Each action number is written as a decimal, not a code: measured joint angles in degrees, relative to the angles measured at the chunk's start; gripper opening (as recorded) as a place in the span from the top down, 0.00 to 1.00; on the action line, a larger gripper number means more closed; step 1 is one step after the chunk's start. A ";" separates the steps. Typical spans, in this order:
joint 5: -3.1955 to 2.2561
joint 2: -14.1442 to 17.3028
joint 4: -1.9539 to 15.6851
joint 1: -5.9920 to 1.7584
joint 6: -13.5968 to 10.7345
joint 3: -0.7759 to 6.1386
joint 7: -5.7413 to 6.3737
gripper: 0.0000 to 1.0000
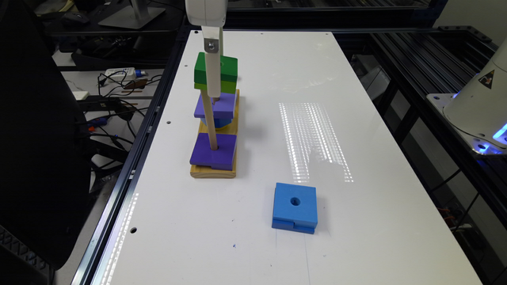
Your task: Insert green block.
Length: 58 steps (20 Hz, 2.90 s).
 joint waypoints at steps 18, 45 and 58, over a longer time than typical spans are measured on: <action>-0.01 0.88 1.26 -0.20 0.04 -0.02 -0.24 1.00; -0.01 1.47 2.01 0.06 0.05 0.46 -0.19 1.00; -0.11 3.64 3.81 0.04 0.04 0.44 -0.20 1.00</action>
